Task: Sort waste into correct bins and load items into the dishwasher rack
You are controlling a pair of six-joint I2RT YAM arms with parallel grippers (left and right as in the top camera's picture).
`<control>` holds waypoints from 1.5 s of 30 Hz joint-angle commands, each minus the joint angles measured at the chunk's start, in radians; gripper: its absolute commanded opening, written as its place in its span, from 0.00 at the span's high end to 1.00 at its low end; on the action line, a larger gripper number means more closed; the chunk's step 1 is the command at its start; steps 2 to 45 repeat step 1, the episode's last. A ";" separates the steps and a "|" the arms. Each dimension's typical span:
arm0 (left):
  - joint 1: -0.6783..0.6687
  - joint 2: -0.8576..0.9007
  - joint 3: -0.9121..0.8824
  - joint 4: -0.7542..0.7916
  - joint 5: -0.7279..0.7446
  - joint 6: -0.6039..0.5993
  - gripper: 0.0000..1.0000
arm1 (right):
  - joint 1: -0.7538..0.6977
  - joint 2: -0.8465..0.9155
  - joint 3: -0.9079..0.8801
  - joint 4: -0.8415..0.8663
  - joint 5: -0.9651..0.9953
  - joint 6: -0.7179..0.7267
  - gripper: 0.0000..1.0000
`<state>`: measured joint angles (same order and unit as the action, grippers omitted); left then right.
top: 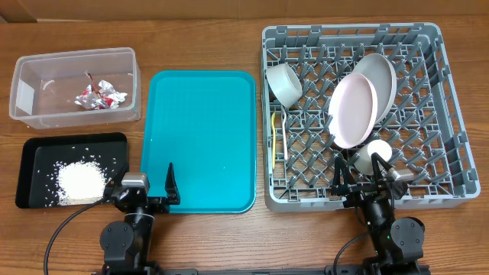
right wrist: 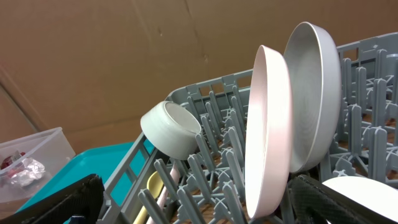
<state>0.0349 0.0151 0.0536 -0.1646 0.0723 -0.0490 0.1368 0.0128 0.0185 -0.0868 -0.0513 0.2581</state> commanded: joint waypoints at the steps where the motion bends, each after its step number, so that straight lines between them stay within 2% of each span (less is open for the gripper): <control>1: 0.006 -0.011 -0.008 0.004 0.006 -0.003 0.00 | -0.008 -0.006 -0.010 0.006 0.005 0.004 0.00; 45: 0.006 -0.011 -0.008 0.004 0.006 -0.003 0.00 | -0.008 -0.006 -0.010 0.006 0.005 0.004 0.00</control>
